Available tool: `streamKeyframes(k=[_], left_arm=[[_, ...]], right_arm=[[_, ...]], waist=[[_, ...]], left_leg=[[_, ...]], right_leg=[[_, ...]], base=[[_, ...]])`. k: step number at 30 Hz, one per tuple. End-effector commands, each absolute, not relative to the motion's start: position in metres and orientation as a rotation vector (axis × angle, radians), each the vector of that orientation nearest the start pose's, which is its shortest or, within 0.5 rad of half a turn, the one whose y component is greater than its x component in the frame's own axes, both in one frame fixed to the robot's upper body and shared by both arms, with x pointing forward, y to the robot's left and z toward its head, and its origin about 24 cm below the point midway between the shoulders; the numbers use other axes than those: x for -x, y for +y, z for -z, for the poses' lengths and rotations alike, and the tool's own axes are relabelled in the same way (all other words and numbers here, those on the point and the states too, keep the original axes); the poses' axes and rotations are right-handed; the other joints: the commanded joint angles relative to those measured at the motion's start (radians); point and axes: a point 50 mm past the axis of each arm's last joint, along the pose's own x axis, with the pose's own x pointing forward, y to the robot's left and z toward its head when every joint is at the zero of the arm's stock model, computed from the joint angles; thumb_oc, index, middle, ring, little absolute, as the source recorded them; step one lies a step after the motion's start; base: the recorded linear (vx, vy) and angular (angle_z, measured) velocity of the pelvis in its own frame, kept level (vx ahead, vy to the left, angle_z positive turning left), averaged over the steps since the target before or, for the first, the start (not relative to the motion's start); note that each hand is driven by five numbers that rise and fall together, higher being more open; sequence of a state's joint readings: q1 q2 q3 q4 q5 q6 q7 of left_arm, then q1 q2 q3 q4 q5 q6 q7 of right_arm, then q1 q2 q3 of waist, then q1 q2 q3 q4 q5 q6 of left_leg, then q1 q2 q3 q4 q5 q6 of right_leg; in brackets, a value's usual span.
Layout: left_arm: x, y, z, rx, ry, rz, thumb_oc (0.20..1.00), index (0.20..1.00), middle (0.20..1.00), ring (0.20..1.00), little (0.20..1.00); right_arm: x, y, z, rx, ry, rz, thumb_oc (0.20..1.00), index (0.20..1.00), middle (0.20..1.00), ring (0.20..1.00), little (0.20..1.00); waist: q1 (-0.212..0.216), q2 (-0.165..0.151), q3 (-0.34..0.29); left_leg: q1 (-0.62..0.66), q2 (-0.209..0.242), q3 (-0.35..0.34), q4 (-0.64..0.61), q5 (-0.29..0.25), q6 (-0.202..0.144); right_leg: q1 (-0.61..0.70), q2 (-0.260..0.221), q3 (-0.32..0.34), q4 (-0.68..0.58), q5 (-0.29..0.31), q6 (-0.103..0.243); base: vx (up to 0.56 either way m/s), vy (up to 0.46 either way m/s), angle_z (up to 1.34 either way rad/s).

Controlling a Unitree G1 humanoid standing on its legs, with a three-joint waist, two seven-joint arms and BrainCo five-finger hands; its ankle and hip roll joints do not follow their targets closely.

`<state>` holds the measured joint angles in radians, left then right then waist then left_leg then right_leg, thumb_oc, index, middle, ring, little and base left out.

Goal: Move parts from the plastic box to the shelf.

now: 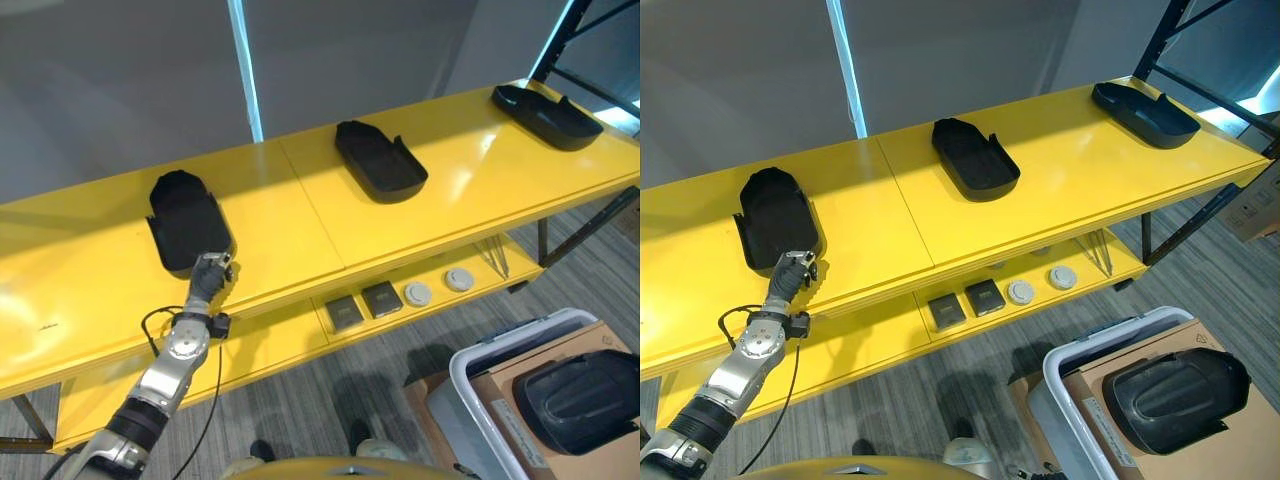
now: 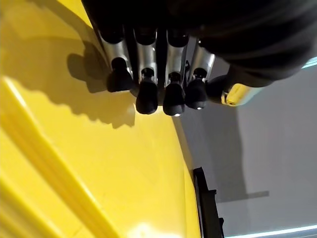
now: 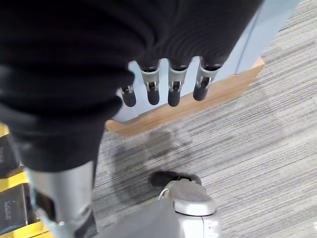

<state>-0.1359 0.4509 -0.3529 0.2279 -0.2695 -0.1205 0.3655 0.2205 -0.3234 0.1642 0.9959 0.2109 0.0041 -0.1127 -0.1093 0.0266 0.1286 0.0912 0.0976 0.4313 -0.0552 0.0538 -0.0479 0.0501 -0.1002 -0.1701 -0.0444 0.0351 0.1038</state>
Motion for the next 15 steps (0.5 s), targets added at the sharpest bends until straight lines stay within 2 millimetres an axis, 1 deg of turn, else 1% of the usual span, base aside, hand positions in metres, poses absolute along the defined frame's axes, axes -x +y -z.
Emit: streamKeyframes(k=[1, 12, 15], left_arm=[[-0.29, 0.196, -0.057, -0.259, -0.105, -0.144, 0.2, 0.2, 0.2, 0.2, 0.2], [-0.288, 0.208, -0.053, -0.291, -0.087, -0.208, 0.2, 0.2, 0.2, 0.2, 0.2], [-0.289, 0.213, -0.048, -0.3, -0.059, -0.239, 0.2, 0.2, 0.2, 0.2, 0.2]], right_arm=[[-0.049, -0.257, 0.153, 0.283, 1.211, 0.199, 1.0, 1.0, 1.0, 1.0, 1.0], [-0.049, -0.26, 0.152, 0.295, 1.21, 0.189, 1.0, 1.0, 1.0, 1.0, 1.0], [-0.05, -0.261, 0.151, 0.299, 1.21, 0.184, 1.0, 1.0, 1.0, 1.0, 1.0]], waist=[[0.003, -0.041, -0.004], [0.001, -0.04, -0.003], [0.001, -0.04, -0.005]], left_leg=[[-0.027, 0.088, -0.059, 0.111, -0.075, -0.043], [-0.019, 0.089, -0.058, 0.113, -0.078, -0.044], [-0.018, 0.089, -0.059, 0.112, -0.077, -0.044]], right_leg=[[-0.013, -0.071, 0.013, 0.003, 0.02, 0.071], [-0.002, -0.074, 0.008, 0.003, 0.016, 0.072], [-0.001, -0.074, 0.007, 0.003, 0.015, 0.072]], base=[[0.0, 0.0, 0.0], [0.0, 0.0, 0.0], [0.0, 0.0, 0.0]])
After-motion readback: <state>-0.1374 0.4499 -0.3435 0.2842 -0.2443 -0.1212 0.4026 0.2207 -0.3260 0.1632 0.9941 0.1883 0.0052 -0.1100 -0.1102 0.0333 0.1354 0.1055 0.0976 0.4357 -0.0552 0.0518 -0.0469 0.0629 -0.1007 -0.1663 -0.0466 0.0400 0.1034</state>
